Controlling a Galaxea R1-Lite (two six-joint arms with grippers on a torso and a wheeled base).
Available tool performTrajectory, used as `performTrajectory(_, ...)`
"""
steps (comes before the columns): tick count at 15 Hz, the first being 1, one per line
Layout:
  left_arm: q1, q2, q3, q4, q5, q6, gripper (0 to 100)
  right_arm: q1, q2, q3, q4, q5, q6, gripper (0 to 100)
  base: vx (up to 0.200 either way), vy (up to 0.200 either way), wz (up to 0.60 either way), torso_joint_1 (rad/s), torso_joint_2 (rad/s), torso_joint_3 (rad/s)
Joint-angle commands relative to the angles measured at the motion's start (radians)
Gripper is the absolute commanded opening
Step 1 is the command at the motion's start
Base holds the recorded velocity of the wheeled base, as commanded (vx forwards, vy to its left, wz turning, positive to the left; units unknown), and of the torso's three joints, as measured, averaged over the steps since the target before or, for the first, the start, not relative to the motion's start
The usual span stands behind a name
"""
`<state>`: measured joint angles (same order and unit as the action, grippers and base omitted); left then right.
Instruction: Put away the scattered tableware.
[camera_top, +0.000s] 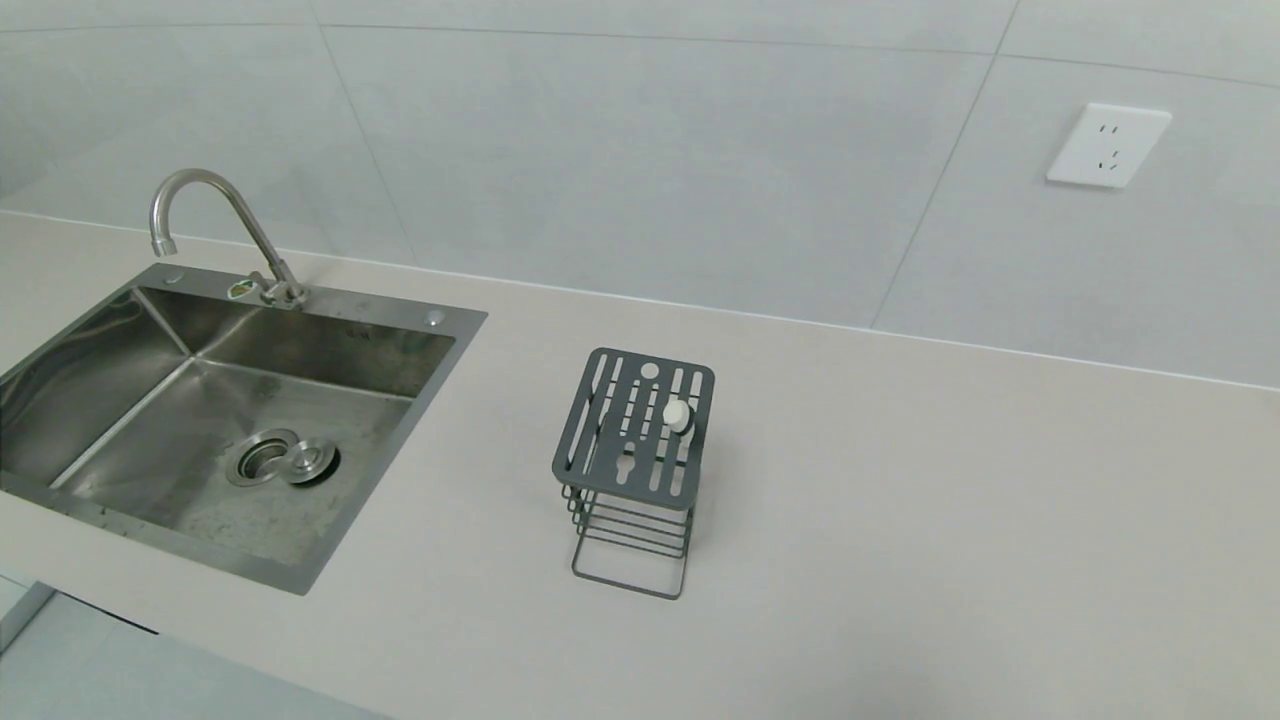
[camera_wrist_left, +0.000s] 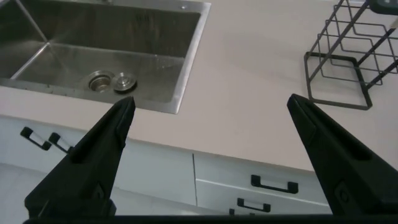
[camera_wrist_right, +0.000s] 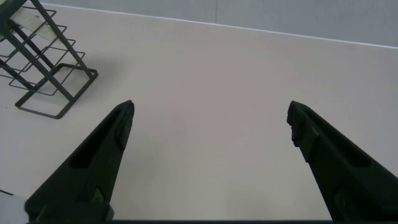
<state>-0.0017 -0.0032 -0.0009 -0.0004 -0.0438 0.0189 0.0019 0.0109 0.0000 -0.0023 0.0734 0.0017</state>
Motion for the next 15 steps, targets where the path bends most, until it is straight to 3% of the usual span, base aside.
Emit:
performTrajectory(1, 0.000, 0.003, 0.001, 0.000, -0.001, -0.001, 100, 0.001, 0.001, 0.000, -0.001, 0.000, 0.000, 100, -0.200, 0.000, 0.00, 0.017, 0.00, -0.007)
performTrajectory(6, 0.002, 0.003, 0.001, 0.000, -0.001, -0.001, 100, 0.000, 0.001, 0.000, -0.001, 0.000, 0.000, 100, -0.040, 0.000, 0.00, 0.001, 0.00, 0.000)
performTrajectory(12, 0.000, 0.003, 0.001, 0.000, -0.002, -0.001, 100, 0.000, 0.001, 0.000, -0.001, 0.000, 0.000, 100, 0.000, 0.000, -0.60, 0.011, 0.00, 0.001)
performTrajectory(15, 0.000, 0.003, 0.001, 0.000, -0.002, -0.001, 100, 0.000, 0.001, 0.000, -0.001, 0.000, 0.000, 100, 0.000, 0.000, 0.00, 0.000, 0.00, 0.000)
